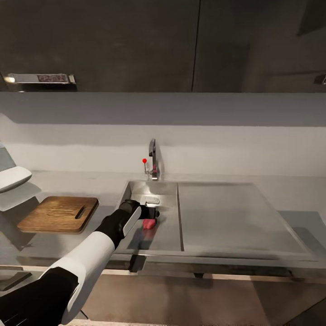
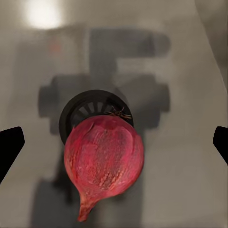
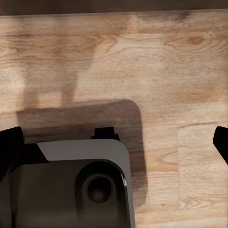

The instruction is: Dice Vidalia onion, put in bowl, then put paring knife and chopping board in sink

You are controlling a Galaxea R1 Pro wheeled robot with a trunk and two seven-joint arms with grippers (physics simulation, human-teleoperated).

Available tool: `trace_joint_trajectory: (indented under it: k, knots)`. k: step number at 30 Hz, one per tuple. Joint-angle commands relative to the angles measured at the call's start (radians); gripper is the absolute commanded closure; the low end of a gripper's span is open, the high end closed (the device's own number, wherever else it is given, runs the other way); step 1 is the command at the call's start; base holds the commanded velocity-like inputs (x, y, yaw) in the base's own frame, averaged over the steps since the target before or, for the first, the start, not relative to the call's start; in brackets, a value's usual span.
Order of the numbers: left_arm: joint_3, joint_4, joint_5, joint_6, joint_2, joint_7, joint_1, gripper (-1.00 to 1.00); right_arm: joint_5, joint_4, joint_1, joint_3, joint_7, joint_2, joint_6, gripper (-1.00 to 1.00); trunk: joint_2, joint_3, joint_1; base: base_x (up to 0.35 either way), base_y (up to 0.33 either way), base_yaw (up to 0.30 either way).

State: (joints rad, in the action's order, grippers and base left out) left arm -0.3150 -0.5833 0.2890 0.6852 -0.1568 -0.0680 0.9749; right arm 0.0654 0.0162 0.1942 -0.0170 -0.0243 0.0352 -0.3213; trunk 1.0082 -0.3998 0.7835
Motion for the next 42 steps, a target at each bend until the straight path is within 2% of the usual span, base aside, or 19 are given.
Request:
trace_joint_trajectory:
  k: [1,42]
  knots:
    - [-0.004,-0.001,0.01,0.004,0.001,-0.007,0.001,-1.0,0.007,-0.001,0.001,-0.001,0.001,0.0,-0.004,-1.0,0.001,-0.002,0.0,0.0,0.0,0.0]
    - [-0.009,-0.005,0.009,0.004,0.0,-0.009,0.001,-1.0,0.007,-0.001,0.001,0.0,0.001,-0.003,-0.004,-1.0,0.001,-0.057,0.0,0.0,0.0,0.0]
